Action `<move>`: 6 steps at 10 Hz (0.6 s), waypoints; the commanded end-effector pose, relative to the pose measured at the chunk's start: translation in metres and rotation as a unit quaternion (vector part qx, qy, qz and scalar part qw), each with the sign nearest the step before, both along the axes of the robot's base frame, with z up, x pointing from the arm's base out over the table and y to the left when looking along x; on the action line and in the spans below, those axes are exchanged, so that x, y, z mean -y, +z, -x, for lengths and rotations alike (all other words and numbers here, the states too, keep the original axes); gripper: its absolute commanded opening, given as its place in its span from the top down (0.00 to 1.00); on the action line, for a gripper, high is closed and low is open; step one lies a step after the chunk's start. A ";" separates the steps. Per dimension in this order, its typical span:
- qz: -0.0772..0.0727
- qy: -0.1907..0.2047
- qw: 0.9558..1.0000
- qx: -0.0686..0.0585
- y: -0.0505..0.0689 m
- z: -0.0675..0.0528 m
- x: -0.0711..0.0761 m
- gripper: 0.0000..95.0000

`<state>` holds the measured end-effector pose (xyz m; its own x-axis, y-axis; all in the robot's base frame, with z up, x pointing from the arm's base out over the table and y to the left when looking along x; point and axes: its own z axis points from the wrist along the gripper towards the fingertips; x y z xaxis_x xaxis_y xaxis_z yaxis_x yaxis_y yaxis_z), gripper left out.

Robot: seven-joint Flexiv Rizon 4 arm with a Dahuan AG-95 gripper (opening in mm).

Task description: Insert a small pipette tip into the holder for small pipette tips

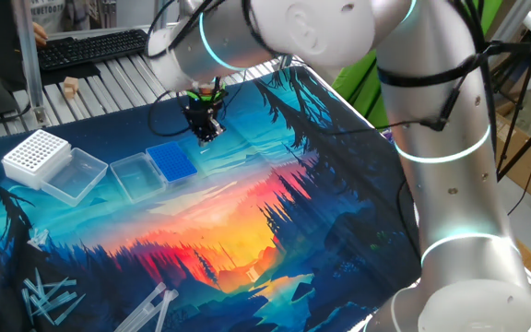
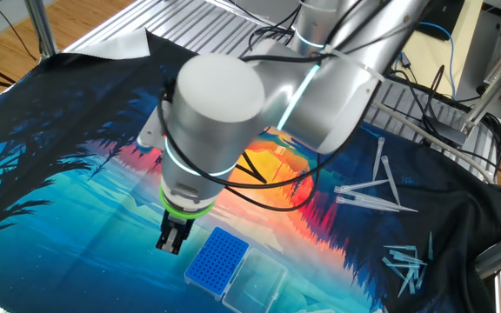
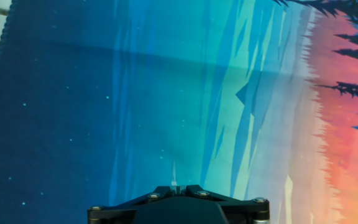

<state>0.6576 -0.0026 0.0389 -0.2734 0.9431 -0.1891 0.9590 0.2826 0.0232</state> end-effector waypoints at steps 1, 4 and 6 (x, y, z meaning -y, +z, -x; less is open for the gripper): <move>0.007 0.003 1.000 0.005 0.000 0.000 0.000 1.00; 0.029 0.011 0.999 0.022 0.000 0.000 0.000 1.00; 0.038 0.014 0.999 0.028 -0.001 0.000 0.000 1.00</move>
